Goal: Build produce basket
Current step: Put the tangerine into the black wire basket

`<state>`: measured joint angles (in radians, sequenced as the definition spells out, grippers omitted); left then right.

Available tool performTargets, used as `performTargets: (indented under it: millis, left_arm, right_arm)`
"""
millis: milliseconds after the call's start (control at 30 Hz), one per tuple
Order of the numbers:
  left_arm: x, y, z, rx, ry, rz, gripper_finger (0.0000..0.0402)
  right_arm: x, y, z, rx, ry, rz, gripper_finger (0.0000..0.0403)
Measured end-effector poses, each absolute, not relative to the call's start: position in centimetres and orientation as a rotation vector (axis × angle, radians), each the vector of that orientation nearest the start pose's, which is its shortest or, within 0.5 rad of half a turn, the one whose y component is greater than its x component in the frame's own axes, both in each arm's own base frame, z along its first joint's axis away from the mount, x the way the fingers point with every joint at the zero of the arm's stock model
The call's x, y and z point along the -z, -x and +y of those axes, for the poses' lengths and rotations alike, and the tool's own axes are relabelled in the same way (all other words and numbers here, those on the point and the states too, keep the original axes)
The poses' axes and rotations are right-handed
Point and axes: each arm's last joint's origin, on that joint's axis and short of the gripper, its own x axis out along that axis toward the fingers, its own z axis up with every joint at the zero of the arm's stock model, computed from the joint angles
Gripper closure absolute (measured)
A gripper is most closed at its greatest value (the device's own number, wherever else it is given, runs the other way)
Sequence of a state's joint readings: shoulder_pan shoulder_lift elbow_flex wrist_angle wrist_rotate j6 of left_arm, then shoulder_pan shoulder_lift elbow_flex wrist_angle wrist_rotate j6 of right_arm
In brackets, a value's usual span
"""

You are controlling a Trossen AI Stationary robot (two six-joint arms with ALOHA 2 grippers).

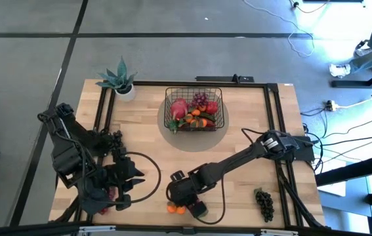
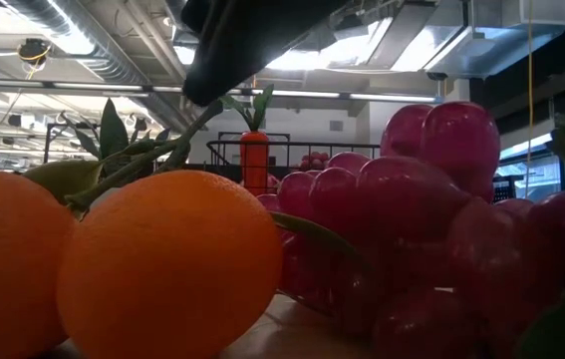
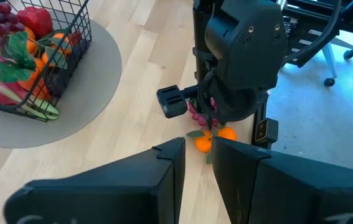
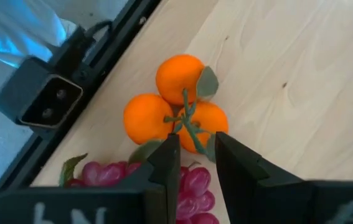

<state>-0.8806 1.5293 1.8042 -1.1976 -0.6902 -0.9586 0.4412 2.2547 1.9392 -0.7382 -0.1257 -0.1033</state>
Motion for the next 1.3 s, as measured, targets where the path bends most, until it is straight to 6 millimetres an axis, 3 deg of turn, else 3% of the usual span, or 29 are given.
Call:
performTargets:
  millis: [500,1300]
  left_arm:
    - [-42.0,-19.4,-20.6,-0.142,0.269,0.651,0.0335]
    - [-42.0,-19.4,-20.6,-0.142,0.269,0.651,0.0335]
  right_arm:
    - [-19.0,-44.2,21.1,-0.585,0.284,1.046,0.0315]
    - [-19.1,-44.3,21.2,-0.597,0.246,1.036,0.0322]
